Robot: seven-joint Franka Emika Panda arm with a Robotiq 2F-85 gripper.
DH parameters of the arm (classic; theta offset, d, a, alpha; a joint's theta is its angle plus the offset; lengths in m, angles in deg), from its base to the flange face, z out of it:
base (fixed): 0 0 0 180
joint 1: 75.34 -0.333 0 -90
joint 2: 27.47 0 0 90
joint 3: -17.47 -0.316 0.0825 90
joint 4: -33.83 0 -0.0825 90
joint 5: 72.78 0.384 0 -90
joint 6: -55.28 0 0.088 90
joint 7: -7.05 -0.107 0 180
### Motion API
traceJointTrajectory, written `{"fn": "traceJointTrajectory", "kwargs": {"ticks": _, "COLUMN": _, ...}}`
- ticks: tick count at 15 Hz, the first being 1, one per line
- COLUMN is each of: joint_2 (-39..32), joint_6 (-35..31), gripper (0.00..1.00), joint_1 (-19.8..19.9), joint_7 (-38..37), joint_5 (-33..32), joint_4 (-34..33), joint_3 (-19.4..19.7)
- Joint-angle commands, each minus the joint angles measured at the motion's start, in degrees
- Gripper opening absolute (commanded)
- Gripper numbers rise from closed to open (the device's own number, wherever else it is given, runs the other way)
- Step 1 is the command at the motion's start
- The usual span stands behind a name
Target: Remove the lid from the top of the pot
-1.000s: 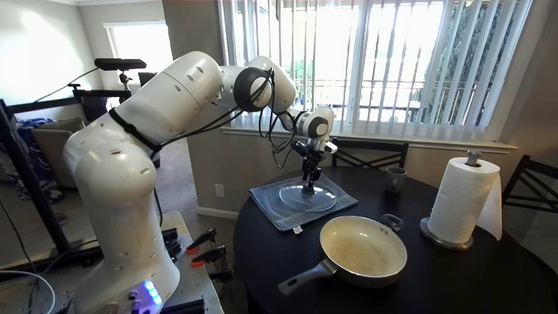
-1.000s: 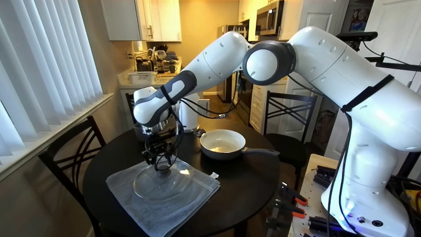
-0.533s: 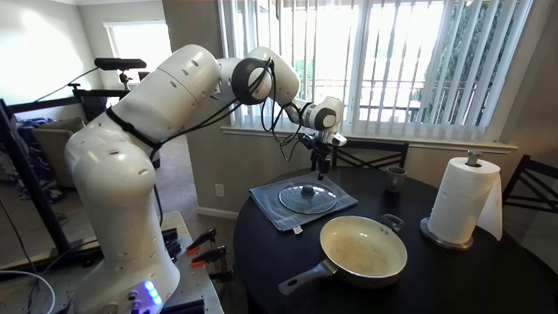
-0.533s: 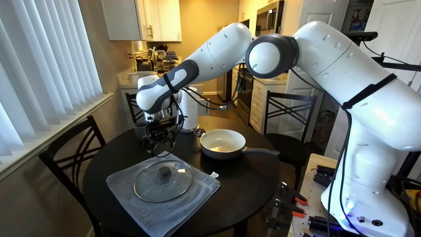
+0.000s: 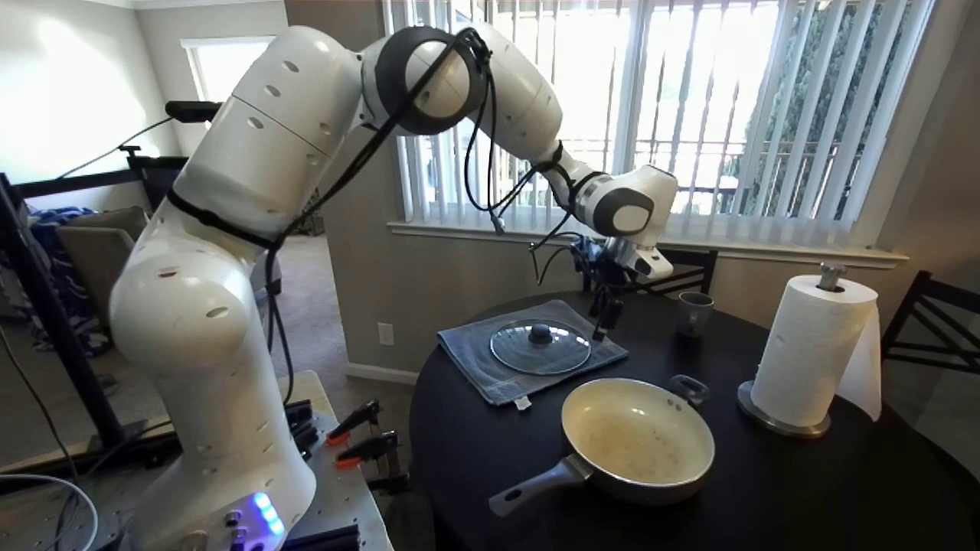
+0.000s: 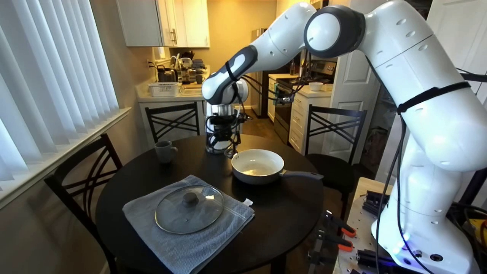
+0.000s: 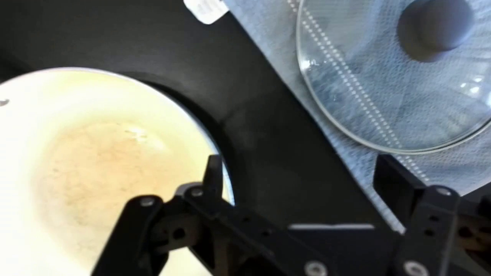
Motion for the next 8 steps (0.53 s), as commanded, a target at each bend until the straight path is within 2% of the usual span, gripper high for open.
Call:
{"fn": "traceJointTrajectory", "kwargs": {"ticks": 1, "joint_2": 1.06, "joint_6": -0.83, "gripper": 1.0, "joint_1": 1.26, "joint_7": 1.09, "joint_5": 0.36, "joint_4": 2.36, "joint_3": 0.94}}
{"fn": "traceJointTrajectory", "kwargs": {"ticks": 4, "joint_2": 3.08, "joint_6": -2.57, "gripper": 1.0, "joint_1": 3.73, "joint_7": 2.99, "joint_5": 0.58, "joint_4": 6.86, "joint_3": 1.79}}
{"fn": "traceJointTrajectory", "kwargs": {"ticks": 8, "joint_2": 3.5, "joint_6": -2.71, "gripper": 1.0, "joint_1": 2.94, "joint_7": 2.96, "joint_5": 0.56, "joint_4": 7.24, "joint_3": 1.47}}
